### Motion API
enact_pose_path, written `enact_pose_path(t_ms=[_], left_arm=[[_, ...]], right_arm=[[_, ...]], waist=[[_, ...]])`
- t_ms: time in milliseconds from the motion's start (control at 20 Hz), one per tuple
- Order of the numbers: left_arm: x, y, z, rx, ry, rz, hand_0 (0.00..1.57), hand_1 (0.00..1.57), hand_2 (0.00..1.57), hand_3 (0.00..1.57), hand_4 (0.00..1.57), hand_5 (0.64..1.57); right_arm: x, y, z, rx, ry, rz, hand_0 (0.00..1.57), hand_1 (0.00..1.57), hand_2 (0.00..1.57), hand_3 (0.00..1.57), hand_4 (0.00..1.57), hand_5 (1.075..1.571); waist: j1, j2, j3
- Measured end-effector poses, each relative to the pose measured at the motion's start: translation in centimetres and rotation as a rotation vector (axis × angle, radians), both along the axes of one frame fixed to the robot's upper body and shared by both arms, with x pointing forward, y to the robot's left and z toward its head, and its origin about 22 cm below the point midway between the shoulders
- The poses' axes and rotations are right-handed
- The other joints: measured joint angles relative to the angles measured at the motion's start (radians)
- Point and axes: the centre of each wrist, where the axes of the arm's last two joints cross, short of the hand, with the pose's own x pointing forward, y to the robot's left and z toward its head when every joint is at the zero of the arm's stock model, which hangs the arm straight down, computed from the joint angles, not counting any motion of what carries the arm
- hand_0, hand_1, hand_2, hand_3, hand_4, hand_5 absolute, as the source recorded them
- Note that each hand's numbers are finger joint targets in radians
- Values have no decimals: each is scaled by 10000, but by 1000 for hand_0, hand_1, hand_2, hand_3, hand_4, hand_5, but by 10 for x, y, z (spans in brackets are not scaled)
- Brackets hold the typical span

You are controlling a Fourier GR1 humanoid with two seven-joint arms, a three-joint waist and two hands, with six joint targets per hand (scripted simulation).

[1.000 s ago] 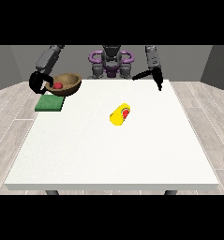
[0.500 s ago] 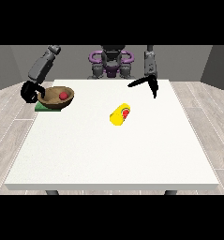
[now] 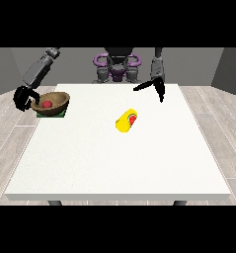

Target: Pick the cup and pour the ball into the bowl, then pick the bowl and place it on the pad

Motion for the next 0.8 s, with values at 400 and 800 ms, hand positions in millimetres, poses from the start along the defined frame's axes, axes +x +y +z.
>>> enact_pose_path(t_ms=[400, 800], left_arm=[[-15, -1, 1, -176, 260, -134, 0, 0, 0, 0, 0, 1566], [-17, 9, 0, -256, 454, -187, 0, 0, 0, 0, 0, 1565]], right_arm=[[-2, -11, 12, 790, 204, -73, 1571, 1571, 1571, 489, 739, 1570], [-2, -3, -4, 450, 903, 119, 1571, 1571, 1571, 1114, 686, 1565]], waist=[[-66, -314, -4], [-36, -422, -12]])
